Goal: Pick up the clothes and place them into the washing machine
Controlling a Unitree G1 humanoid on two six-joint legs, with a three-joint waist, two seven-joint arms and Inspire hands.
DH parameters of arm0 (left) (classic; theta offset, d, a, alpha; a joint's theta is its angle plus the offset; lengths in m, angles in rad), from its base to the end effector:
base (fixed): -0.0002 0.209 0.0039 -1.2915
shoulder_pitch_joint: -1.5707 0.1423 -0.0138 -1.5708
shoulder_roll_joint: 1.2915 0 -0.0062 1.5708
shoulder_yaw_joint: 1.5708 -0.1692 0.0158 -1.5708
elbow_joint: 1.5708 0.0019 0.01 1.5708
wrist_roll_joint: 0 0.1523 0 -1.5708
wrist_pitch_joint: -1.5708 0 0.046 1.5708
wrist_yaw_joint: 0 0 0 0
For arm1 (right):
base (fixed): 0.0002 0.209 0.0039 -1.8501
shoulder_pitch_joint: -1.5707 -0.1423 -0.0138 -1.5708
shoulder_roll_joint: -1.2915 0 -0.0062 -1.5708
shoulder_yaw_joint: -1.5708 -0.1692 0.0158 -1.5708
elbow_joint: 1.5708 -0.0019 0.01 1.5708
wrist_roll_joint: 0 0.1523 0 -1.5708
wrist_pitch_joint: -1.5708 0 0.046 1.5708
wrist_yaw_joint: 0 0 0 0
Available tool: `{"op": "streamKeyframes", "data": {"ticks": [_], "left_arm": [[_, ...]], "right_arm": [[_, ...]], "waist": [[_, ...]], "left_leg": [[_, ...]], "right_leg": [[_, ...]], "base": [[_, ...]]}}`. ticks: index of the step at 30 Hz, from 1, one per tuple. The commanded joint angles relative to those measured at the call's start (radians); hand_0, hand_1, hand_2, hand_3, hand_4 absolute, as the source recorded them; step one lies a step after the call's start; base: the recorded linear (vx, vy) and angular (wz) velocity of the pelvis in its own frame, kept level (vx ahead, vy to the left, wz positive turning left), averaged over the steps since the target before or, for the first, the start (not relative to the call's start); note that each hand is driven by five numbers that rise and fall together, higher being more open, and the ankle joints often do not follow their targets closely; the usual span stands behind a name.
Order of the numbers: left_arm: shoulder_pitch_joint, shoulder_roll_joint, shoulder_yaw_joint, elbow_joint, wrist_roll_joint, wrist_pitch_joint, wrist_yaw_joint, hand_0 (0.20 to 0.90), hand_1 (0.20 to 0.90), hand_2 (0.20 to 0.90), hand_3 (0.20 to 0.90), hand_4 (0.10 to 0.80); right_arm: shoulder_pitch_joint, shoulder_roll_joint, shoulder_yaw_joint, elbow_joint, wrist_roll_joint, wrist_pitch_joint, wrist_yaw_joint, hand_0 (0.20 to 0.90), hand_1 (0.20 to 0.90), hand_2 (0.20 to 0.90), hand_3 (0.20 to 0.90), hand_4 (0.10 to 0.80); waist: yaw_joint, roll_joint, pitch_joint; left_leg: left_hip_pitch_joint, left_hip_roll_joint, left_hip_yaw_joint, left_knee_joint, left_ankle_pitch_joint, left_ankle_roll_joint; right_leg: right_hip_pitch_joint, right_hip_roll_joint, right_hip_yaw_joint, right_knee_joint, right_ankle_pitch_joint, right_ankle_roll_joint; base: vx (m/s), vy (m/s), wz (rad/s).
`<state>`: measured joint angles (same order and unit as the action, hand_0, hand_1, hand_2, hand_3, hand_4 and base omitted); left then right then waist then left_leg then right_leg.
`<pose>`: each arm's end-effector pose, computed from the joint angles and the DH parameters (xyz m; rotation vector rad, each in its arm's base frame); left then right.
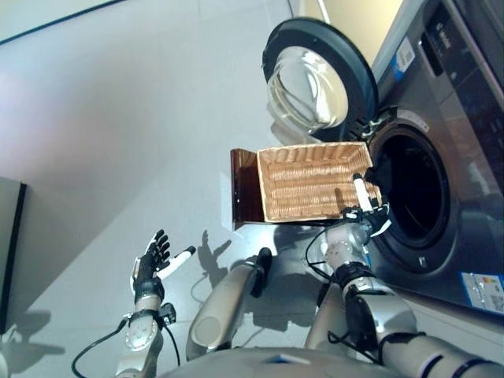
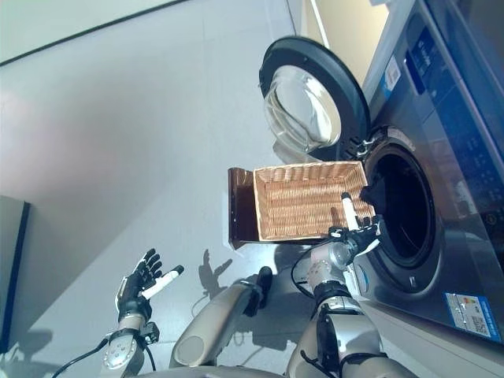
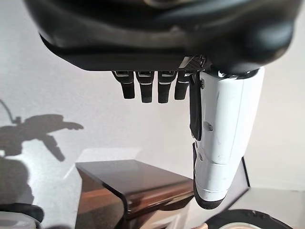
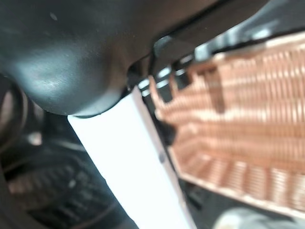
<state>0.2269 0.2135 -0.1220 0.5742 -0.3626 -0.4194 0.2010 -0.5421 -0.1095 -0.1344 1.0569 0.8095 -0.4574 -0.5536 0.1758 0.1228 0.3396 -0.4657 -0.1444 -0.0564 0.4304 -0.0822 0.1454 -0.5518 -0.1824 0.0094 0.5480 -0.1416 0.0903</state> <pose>0.1187 0.1994 -0.0616 -0.0549 0.3890 0.3413 0.2804 -0.1853 0.0089 0.6361 0.2223 -0.9413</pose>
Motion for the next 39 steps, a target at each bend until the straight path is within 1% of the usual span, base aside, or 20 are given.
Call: {"op": "streamKeyframes", "data": {"ticks": [1, 3, 6, 8, 10, 12, 13, 15, 18, 19, 20, 21, 22, 23, 25, 29, 32, 35, 37, 39], "left_arm": [[-0.016, 0.061, 0.015, -0.040, -0.003, -0.075, 0.030, 0.900, 0.900, 0.900, 0.900, 0.800], [-0.023, 0.048, 0.008, -0.027, -0.002, -0.073, 0.034, 0.900, 0.900, 0.900, 0.900, 0.800], [-0.001, 0.019, 0.021, -0.003, 0.020, -0.060, 0.037, 0.900, 0.900, 0.900, 0.900, 0.800], [-0.005, 0.005, 0.029, 0.054, 0.033, -0.041, 0.040, 0.900, 0.900, 0.900, 0.900, 0.800], [-0.008, -0.002, 0.031, 0.082, 0.038, -0.038, 0.040, 0.900, 0.900, 0.900, 0.900, 0.800], [0.004, -0.004, 0.033, 0.066, 0.040, -0.034, 0.033, 0.900, 0.900, 0.900, 0.900, 0.800], [0.011, -0.008, 0.032, 0.063, 0.046, -0.030, 0.033, 0.900, 0.900, 0.900, 0.900, 0.800], [0.020, -0.017, 0.029, 0.069, 0.043, -0.024, 0.032, 0.900, 0.900, 0.900, 0.900, 0.800], [0.029, -0.026, 0.020, 0.073, 0.044, -0.019, 0.034, 0.900, 0.900, 0.900, 0.900, 0.800], [0.026, -0.027, 0.014, 0.080, 0.043, -0.016, 0.037, 0.900, 0.900, 0.900, 0.900, 0.800], [0.024, -0.029, 0.004, 0.080, 0.036, -0.018, 0.041, 0.900, 0.900, 0.900, 0.900, 0.800], [0.027, -0.031, -0.007, 0.072, 0.031, -0.015, 0.047, 0.900, 0.900, 0.900, 0.900, 0.800], [0.027, -0.031, -0.007, 0.072, 0.031, -0.015, 0.048, 0.900, 0.900, 0.900, 0.900, 0.800], [0.022, -0.027, -0.018, 0.078, 0.035, -0.009, 0.054, 0.900, 0.900, 0.900, 0.900, 0.800], [0.025, -0.032, -0.017, 0.081, 0.030, -0.012, 0.057, 0.900, 0.900, 0.900, 0.900, 0.800], [-0.013, -0.019, -0.005, 0.099, 0.016, -0.029, 0.084, 0.900, 0.900, 0.900, 0.900, 0.800], [-0.010, -0.022, 0.002, 0.083, 0.000, -0.044, 0.087, 0.900, 0.900, 0.900, 0.900, 0.800], [0.007, -0.017, 0.002, 0.030, -0.032, -0.066, 0.081, 0.900, 0.900, 0.900, 0.900, 0.800], [-0.005, -0.007, -0.024, 0.026, -0.036, -0.068, 0.067, 0.900, 0.900, 0.900, 0.900, 0.800], [-0.005, -0.004, -0.036, 0.004, -0.037, -0.068, 0.064, 0.900, 0.900, 0.900, 0.900, 0.800]], "right_arm": [[0.003, -0.071, 0.000, -0.019, -0.020, -0.032, 0.021, 0.900, 0.900, 0.900, 0.900, 0.800], [0.087, -0.057, 0.012, -0.009, -0.027, -0.013, 0.045, 0.900, 0.900, 0.900, 0.900, 0.800], [0.135, -0.047, -0.002, 0.026, -0.013, 0.000, 0.067, 0.900, 0.900, 0.900, 0.900, 0.800], [0.207, -0.026, -0.007, 0.031, -0.010, 0.002, 0.091, 0.900, 0.900, 0.900, 0.900, 0.800], [0.253, -0.005, -0.006, 0.038, -0.013, 0.009, 0.102, 0.900, 0.900, 0.900, 0.900, 0.800], [0.279, 0.008, 0.009, 0.045, -0.011, 0.011, 0.113, 0.900, 0.900, 0.900, 0.900, 0.800], [0.281, 0.013, 0.017, 0.047, -0.006, 0.010, 0.116, 0.900, 0.900, 0.900, 0.900, 0.800], [0.277, 0.020, 0.030, 0.042, 0.002, 0.006, 0.116, 0.900, 0.900, 0.900, 0.900, 0.800], [0.267, 0.026, 0.040, 0.037, 0.010, 0.001, 0.115, 0.900, 0.900, 0.900, 0.900, 0.800], [0.258, 0.026, 0.045, 0.037, 0.013, -0.003, 0.111, 0.900, 0.900, 0.900, 0.900, 0.800], [0.247, 0.027, 0.053, 0.029, 0.010, -0.010, 0.100, 0.900, 0.900, 0.900, 0.900, 0.800], [0.232, 0.020, 0.063, 0.026, 0.004, -0.014, 0.082, 0.900, 0.900, 0.900, 0.900, 0.800], [0.232, 0.020, 0.063, 0.026, 0.003, -0.014, 0.080, 0.900, 0.900, 0.900, 0.900, 0.800], [0.215, 0.014, 0.067, 0.026, -0.002, -0.014, 0.069, 0.900, 0.900, 0.900, 0.900, 0.800], [0.204, 0.015, 0.079, 0.023, -0.011, -0.005, 0.071, 0.900, 0.900, 0.900, 0.900, 0.800], [0.160, 0.014, 0.090, 0.020, -0.009, 0.008, 0.075, 0.900, 0.900, 0.900, 0.900, 0.800], [0.102, 0.013, 0.082, 0.073, -0.001, 0.027, 0.084, 0.900, 0.900, 0.900, 0.900, 0.800], [0.027, -0.007, 0.074, 0.111, 0.010, 0.036, 0.089, 0.900, 0.900, 0.900, 0.900, 0.800], [-0.010, -0.032, 0.040, 0.140, 0.043, 0.028, 0.082, 0.900, 0.900, 0.900, 0.900, 0.800], [-0.047, -0.048, 0.028, 0.139, 0.071, 0.014, 0.084, 0.900, 0.900, 0.900, 0.900, 0.800]], "waist": [[-0.026, 0.006, -0.043], [-0.035, -0.031, -0.083], [-0.025, -0.049, -0.148], [-0.031, -0.067, -0.179], [-0.039, -0.074, -0.200], [-0.030, -0.077, -0.193], [-0.025, -0.081, -0.181], [-0.018, -0.083, -0.173], [-0.013, -0.086, -0.172], [-0.009, -0.081, -0.172], [-0.004, -0.066, -0.168], [0.009, -0.039, -0.162], [0.011, -0.040, -0.161], [0.010, -0.017, -0.154], [0.013, 0.005, -0.163], [0.009, 0.014, -0.162], [0.041, 0.020, -0.149], [0.095, 0.030, -0.108], [0.083, 0.035, -0.105], [0.089, 0.042, -0.099]], "left_leg": [[0.251, -0.020, -0.054, -0.181, -0.066, -0.087], [0.274, -0.016, -0.079, -0.178, -0.070, -0.105], [0.318, 0.014, -0.091, -0.215, -0.066, -0.121], [0.360, 0.035, -0.127, -0.205, -0.055, -0.142], [0.366, 0.071, -0.132, -0.154, 0.005, -0.175], [0.332, 0.073, -0.141, 0.000, 0.099, -0.196], [0.303, 0.059, -0.152, 0.081, 0.129, -0.194], [0.239, 0.057, -0.155, 0.131, 0.148, -0.180], [0.156, 0.088, -0.132, 0.048, 0.122, -0.169], [0.132, 0.113, -0.122, -0.040, 0.125, -0.174], [0.119, 0.146, -0.118, -0.164, 0.164, -0.189], [0.099, 0.183, -0.127, -0.306, 0.239, -0.206], [0.104, 0.184, -0.125, -0.317, 0.245, -0.206], [0.096, 0.200, -0.101, -0.367, 0.276, -0.215], [0.149, 0.205, -0.098, -0.405, 0.262, -0.209], [0.156, 0.175, -0.044, -0.363, 0.220, -0.196], [0.161, 0.162, 0.011, -0.323, 0.171, -0.175], [0.152, 0.178, 0.077, -0.316, 0.158, -0.182], [0.142, 0.164, 0.062, -0.308, 0.154, -0.177], [0.125, 0.158, 0.061, -0.314, 0.155, -0.173]], "right_leg": [[-0.003, 0.034, -0.022, -0.369, 0.251, -0.001], [0.109, 0.040, 0.022, -0.432, 0.261, -0.009], [0.185, 0.050, -0.003, -0.444, 0.253, -0.015], [0.271, 0.067, -0.028, -0.455, 0.230, -0.033], [0.335, 0.081, -0.060, -0.468, 0.200, -0.048], [0.392, 0.083, -0.083, -0.479, 0.181, -0.069], [0.411, 0.085, -0.086, -0.480, 0.177, -0.081], [0.433, 0.087, -0.079, -0.483, 0.164, -0.088], [0.435, 0.096, -0.053, -0.483, 0.148, -0.082], [0.436, 0.104, -0.049, -0.483, 0.137, -0.076], [0.435, 0.121, -0.041, -0.480, 0.124, -0.071], [0.444, 0.142, -0.029, -0.476, 0.105, -0.064], [0.443, 0.142, -0.027, -0.475, 0.104, -0.065], [0.446, 0.149, -0.021, -0.461, 0.081, -0.060], [0.438, 0.156, -0.003, -0.435, 0.067, -0.051], [0.390, 0.108, 0.024, -0.401, 0.075, -0.031], [0.361, 0.069, 0.033, -0.372, 0.090, -0.011], [0.287, 0.000, -0.125, -0.363, 0.146, 0.007], [0.295, 0.002, -0.102, -0.397, 0.148, 0.008], [0.272, -0.009, -0.112, -0.400, 0.157, 0.007]], "base": [[0.354, -0.243, 0.08], [0.287, -0.238, 0.68], [0.291, -0.222, 0.87], [0.362, -0.299, 0.28], [0.304, -0.240, 0.28], [0.142, -0.164, 0.58], [0.069, -0.107, 0.44], [0.081, -0.048, 0.15], [0.099, 0.008, -0.22], [0.145, 0.068, -0.29], [0.177, 0.142, -0.22], [0.128, 0.119, -0.05], [0.137, 0.165, -0.12], [0.083, 0.127, -0.27], [0.047, 0.188, -0.55], [0.012, 0.221, -0.87], [-0.002, 0.192, -0.38], [-0.189, 0.078, -1.05], [-0.056, -0.018, -0.47], [-0.047, 0.043, 0.53]]}}
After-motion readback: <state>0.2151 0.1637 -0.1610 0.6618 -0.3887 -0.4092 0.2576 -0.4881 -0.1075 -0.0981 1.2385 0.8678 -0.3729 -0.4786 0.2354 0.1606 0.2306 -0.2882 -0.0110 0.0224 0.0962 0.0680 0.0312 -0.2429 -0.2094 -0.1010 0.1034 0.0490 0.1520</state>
